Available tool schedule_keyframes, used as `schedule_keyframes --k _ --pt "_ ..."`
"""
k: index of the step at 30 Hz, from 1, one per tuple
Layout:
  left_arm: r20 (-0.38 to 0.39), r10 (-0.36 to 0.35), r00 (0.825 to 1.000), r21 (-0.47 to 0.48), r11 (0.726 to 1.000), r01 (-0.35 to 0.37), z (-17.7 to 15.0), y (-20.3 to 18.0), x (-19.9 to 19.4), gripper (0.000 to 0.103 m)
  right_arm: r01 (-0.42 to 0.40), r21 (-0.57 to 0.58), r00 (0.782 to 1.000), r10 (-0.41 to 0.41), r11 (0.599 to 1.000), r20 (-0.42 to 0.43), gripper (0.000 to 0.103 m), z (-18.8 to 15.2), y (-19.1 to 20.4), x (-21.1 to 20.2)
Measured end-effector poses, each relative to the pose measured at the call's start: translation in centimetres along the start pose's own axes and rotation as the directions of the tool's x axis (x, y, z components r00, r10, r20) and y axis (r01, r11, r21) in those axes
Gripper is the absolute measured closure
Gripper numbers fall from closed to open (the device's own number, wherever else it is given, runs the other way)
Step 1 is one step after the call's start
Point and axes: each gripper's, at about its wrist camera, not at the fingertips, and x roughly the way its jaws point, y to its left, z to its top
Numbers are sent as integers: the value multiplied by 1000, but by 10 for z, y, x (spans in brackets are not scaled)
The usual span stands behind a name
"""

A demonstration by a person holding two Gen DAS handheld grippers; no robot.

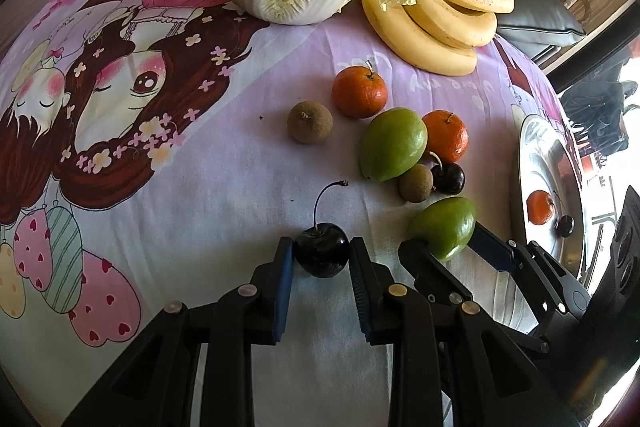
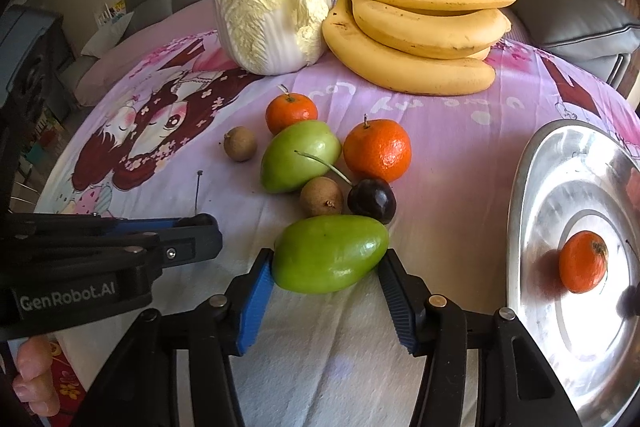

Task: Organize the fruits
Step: 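Carry the mango with the right tool while the left tool carries the cherry toward the bowl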

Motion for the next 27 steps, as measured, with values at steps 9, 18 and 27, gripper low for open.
schedule_keyframes --k 9,18,27 --pt "13 -1 1000 10 1000 1 0 -3 -4 74 -14 10 1000 14 1000 24 47 0 0 -10" --pt "33 13 999 24 1000 -14 -1 -8 -10 74 -21 22 998 20 1000 52 47 1 -3 -23" --pt "83 28 996 39 999 -31 4 -19 -20 74 -26 62 997 21 998 78 47 2 -17 -39"
